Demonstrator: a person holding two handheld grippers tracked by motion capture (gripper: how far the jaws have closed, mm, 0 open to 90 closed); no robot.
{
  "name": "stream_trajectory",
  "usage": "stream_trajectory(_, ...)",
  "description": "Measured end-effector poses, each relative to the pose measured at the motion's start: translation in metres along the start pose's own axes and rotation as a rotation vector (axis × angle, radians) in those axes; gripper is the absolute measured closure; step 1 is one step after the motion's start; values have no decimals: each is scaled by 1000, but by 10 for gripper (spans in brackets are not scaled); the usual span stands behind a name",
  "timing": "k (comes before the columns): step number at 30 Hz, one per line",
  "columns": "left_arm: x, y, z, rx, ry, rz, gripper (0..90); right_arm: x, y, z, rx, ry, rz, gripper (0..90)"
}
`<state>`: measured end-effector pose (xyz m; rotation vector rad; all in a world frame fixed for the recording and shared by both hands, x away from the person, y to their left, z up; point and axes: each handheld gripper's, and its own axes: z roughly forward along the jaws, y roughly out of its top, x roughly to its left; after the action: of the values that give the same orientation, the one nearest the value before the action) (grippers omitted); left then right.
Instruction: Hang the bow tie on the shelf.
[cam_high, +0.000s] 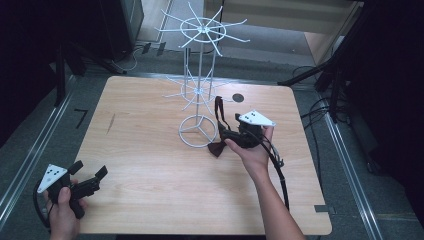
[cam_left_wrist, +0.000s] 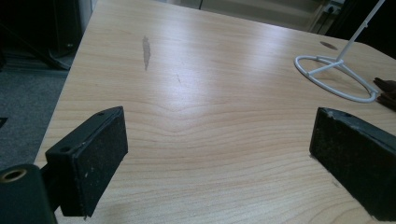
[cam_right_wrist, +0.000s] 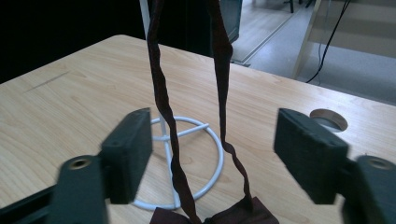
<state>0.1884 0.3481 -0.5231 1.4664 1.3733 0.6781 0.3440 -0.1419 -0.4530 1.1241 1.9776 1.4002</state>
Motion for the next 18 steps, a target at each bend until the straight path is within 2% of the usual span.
stream_trajectory(1,0,0,0,0,0,0,49,0,0,0,0,0,0,241)
stream_trajectory(3,0,0,0,1,1,0,50,0,-1,-4,7,-17,-1,164)
stream_trajectory(7,0,0,0,2,1,1,50,-2,-2,-10,11,-20,-5,129)
stream_trajectory(10,0,0,0,1,1,0,50,-4,-4,-14,11,-61,-2,86)
stream_trajectory(18,0,0,0,3,2,1,50,-15,-11,-27,14,-52,27,34)
